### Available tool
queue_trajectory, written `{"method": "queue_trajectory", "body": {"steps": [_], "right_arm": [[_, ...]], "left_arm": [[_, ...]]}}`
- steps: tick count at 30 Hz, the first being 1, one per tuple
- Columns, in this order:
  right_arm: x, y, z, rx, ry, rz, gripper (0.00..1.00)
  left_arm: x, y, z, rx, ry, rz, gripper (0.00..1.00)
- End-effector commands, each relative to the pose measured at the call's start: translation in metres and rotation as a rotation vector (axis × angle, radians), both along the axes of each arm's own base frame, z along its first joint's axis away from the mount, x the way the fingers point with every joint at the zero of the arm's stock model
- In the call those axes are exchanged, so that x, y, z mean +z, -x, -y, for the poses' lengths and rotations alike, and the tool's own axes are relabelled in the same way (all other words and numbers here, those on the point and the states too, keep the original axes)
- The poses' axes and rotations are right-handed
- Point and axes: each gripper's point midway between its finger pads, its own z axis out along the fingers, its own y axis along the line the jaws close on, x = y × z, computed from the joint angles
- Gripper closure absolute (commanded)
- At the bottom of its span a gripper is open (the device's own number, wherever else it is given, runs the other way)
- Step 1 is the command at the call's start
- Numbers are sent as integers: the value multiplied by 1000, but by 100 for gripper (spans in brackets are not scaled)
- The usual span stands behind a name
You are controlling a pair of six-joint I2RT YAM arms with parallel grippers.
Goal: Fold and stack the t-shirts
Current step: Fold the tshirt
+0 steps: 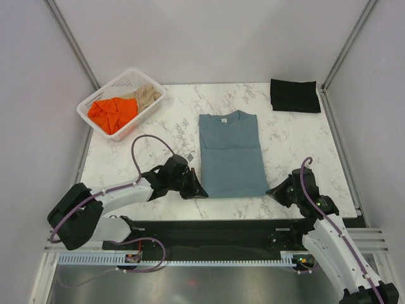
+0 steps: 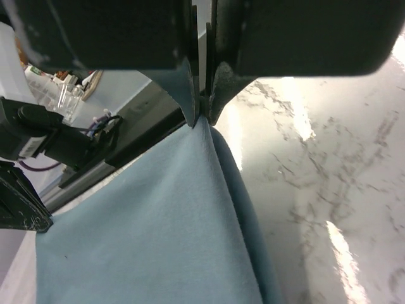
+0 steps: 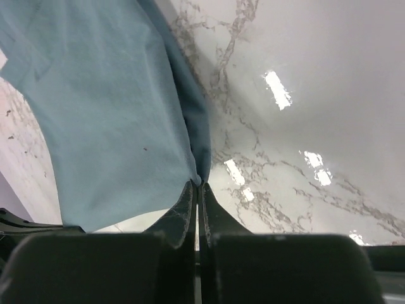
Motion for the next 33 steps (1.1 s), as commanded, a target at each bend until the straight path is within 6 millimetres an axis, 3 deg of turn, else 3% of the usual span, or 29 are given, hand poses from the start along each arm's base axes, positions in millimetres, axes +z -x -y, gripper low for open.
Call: {"method": "queue_trajectory", "body": {"steps": [1,5,10,13,14,16,17,19,20,24,26,28,29,30,31,32,33], "right_arm": [[24,3,3,20,19,36,100],[49,-4,0,34,5,101,100],[78,-26,6,26,65,170,100],[92,-49,6,20,95,202,100],[97,-57,6,19,102,216,100],[113,-82,7,6,132,251,100],[118,-91,7,5,146,262,100],[133,-117,6,12,180,279,100],[139,-125,4,18,185,287,100],[167,-178,-1,20,231,328,100],[172,-196,-3,30,250,332,100],[174,-222,-9,38,254,331,100],[174,-230,-11,45,253,329,100],[172,-246,-15,50,255,330,100],[179,-258,-17,48,249,349,100],[169,-263,-16,48,253,329,100],[164,-278,-20,54,245,324,100]], "left_arm": [[14,12,3,15,34,-30,98],[22,13,3,16,46,-26,98],[46,-12,14,43,82,20,98],[52,-28,9,32,41,47,98],[65,-44,10,42,53,85,98],[68,-59,10,46,43,80,98],[84,-78,9,60,59,118,98],[90,-95,5,76,50,126,98],[101,-116,2,98,52,156,98],[121,-162,-5,128,57,203,98],[137,-187,-9,141,71,235,98],[130,-207,-10,151,62,223,98],[145,-224,-10,152,75,267,98],[134,-234,-8,152,65,251,98],[150,-250,-6,152,77,299,98],[150,-258,-5,150,74,310,98],[136,-269,-3,149,61,292,98]]}}
